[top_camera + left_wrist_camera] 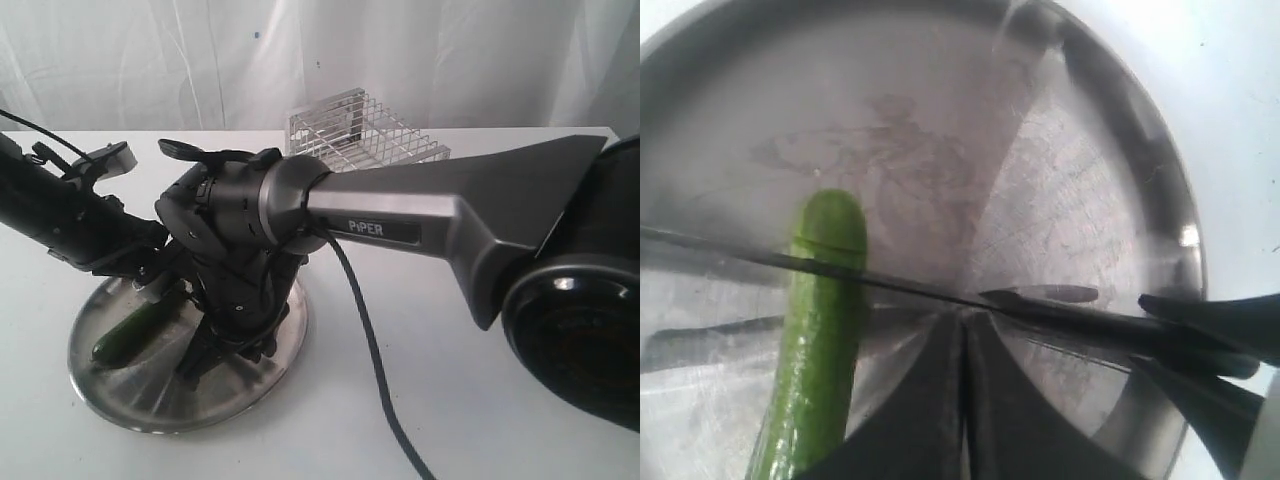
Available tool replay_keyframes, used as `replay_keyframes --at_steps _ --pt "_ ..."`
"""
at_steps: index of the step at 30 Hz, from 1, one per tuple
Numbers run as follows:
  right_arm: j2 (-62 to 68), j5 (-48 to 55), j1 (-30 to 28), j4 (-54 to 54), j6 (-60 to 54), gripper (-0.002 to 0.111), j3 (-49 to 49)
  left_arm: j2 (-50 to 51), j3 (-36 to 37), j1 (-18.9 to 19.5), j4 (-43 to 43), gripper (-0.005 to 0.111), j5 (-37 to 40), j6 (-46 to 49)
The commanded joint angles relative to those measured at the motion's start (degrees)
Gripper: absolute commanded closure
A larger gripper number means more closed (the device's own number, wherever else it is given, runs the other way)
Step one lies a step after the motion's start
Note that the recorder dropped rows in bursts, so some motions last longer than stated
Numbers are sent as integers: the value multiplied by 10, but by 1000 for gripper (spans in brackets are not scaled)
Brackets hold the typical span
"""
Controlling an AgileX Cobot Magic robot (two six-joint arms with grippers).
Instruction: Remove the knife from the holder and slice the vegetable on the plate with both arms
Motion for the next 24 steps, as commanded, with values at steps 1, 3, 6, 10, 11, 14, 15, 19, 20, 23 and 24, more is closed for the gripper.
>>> replay_keyframes --at_steps 1,3,6,10,11,14,15,19,20,23,24 --pt "-1 11 -4 -24 -5 108 -6 -8 -2 -1 -3 107 14 3" --pt "-1 12 -4 -33 -2 108 -6 -8 -2 -1 -1 107 13 3" --pt "-3 7 -4 -48 17 108 -6 -8 -2 -1 -1 107 12 3" --pt "-7 6 -4 -52 21 108 -6 -8 -2 -1 -1 107 5 3" --pt "-7 7 -4 -49 21 108 -6 -8 -2 -1 -1 107 3 3" --pt "-7 7 -4 -36 21 108 -5 -8 -2 -1 1 107 0 3" --pt "-7 7 -4 -35 21 108 -5 -8 -2 -1 4 107 0 3" --pt "-1 11 -4 -32 21 108 -5 -8 -2 -1 7 107 -9 3" --pt "1 16 -4 -24 20 108 -5 -8 -2 -1 9 107 -12 3" --pt "6 29 -4 8 4 108 -5 -7 -2 -1 9 107 -24 3" --pt "6 31 -4 15 0 108 -5 -5 -2 -1 9 107 -29 3"
